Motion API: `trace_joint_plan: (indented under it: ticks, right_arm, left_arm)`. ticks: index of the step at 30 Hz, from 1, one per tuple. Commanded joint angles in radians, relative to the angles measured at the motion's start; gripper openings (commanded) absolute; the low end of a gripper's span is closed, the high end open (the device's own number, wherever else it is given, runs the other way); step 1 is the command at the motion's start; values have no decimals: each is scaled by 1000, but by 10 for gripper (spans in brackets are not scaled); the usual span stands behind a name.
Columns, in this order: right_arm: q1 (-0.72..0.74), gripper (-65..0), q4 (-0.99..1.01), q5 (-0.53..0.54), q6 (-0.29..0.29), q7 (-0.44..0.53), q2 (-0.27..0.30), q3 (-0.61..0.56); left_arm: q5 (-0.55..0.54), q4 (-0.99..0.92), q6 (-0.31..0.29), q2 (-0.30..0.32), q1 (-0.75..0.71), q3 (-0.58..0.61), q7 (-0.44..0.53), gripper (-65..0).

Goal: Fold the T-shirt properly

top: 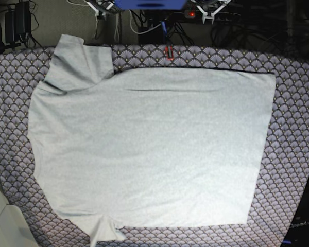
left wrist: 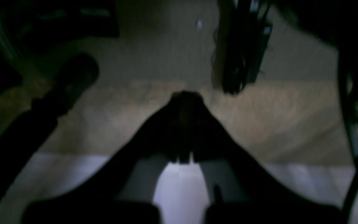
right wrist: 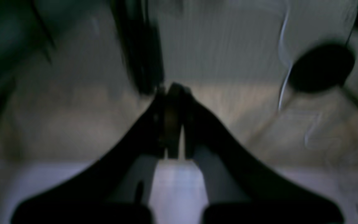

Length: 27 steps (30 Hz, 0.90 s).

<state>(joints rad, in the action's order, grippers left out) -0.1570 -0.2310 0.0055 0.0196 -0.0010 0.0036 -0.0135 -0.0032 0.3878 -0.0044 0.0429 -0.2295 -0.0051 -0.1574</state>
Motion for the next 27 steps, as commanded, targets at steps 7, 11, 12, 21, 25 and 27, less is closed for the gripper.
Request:
trace_joint_plan:
  ticks: [7,11,12,21,25,27]
  right_arm:
    - [-372,-650,-594,8,-14,17,42,7]
    - [-559,-650,-970,8,-14,28,46,8]
    - [-599,-650,-1051,8,-14,26,46,8]
    - [-789,-650,-1622,6,-14,-155,74,25]
    - [-830,-650,-1804,8,-14,-199,78,60]
    - [-815,-643,-1804,8,-14,-182,74,76]
  left_arm:
    - [2,616,1,70,-354,-2,-41,-647]
    - [1,1020,1,97,-512,-12,-156,-647]
    - [1,1120,1,97,-545,-32,-183,-647]
    - [-85,1643,-6,96,-686,-215,-371,-647]
    - [-188,1637,-7,97,-649,-322,-416,-645]
    - [-254,1637,-7,99,-635,-378,-446,-640]
